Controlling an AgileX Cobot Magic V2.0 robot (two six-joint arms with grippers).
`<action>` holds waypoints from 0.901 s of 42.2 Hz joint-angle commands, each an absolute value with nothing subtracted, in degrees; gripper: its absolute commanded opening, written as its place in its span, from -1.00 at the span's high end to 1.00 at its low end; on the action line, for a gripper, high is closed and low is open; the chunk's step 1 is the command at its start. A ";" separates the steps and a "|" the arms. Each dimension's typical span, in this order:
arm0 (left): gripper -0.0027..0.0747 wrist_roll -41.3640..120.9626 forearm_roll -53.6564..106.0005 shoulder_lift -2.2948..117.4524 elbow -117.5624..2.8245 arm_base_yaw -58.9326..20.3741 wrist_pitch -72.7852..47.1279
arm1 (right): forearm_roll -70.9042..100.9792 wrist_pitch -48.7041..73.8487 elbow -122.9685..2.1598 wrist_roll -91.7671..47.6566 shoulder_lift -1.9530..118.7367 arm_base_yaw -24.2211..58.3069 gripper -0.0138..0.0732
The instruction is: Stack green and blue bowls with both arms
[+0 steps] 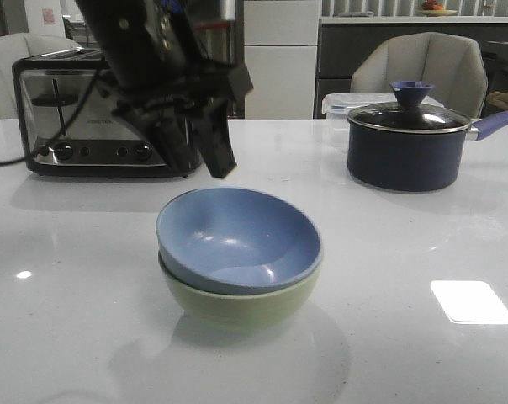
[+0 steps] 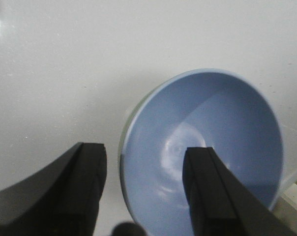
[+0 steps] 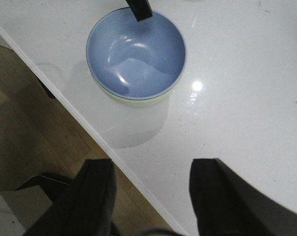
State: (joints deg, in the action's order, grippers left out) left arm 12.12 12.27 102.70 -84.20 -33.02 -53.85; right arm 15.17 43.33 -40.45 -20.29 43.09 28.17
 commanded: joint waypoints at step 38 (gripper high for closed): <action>-0.17 13.27 8.69 46.20 -44.27 -33.38 -39.14 | 15.98 39.68 -42.00 -20.93 42.68 28.23 -0.37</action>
State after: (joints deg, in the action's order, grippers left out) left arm 13.21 8.26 49.59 -45.74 -33.02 -45.11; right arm 15.17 43.33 -40.45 -20.29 43.09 28.17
